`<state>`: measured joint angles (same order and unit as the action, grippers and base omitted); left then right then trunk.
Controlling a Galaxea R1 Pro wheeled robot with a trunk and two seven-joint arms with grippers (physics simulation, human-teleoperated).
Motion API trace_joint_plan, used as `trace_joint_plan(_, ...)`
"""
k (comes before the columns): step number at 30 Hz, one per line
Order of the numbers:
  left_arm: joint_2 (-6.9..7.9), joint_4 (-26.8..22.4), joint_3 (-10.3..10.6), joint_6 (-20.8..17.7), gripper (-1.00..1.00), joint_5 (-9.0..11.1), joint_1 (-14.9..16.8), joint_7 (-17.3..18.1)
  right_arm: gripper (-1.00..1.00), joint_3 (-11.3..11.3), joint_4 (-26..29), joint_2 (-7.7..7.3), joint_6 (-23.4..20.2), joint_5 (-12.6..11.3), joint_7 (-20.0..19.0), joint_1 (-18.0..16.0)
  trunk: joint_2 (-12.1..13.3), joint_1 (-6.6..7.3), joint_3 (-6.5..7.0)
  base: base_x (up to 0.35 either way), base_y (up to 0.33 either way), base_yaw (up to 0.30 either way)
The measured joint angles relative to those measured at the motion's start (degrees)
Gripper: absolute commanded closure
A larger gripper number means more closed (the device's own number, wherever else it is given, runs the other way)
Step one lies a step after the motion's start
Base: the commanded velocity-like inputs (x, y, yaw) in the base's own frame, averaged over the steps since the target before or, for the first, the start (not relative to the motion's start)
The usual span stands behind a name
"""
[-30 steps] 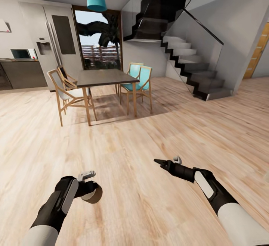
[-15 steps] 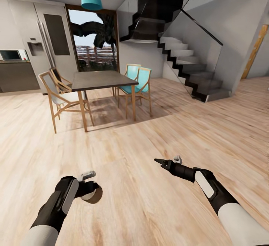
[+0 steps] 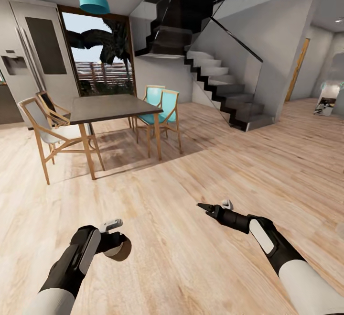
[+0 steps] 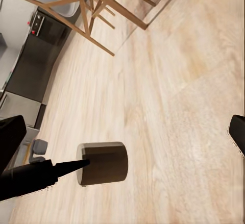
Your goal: Place each of the two pumpkins and all three candles from the living room inside a cabinet in the living room (use any cabinet), then make sure every cabinet is closed, and position the cauldron so it is next to a table in the living room.
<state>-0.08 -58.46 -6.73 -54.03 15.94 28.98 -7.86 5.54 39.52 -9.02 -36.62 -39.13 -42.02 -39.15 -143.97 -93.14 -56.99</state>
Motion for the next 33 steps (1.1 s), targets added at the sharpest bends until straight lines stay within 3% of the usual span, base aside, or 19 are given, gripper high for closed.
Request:
trace_joint_plan(12,0.00,0.01,0.01,0.03,1.00,0.07,0.00,-0.01,-1.00,-0.17,-0.23,-0.07,0.00,0.00,-0.07,0.00,0.00,0.00,0.79,0.001,0.000,-0.222)
trace_joint_plan(19,0.00,0.01,0.01,0.03,1.00,0.14,0.00,0.02,-1.00,-2.15,-0.31,-0.06,-0.02,0.00,-0.07,0.00,0.00,0.00,1.24,0.000,0.000,-0.222)
trace_joint_plan(33,-0.02,0.05,0.02,0.09,1.00,0.22,0.00,-0.06,-1.00,-2.30,-0.56,-0.07,0.00,0.00,-0.07,0.00,0.00,0.00,2.16,0.000,0.000,-0.222)
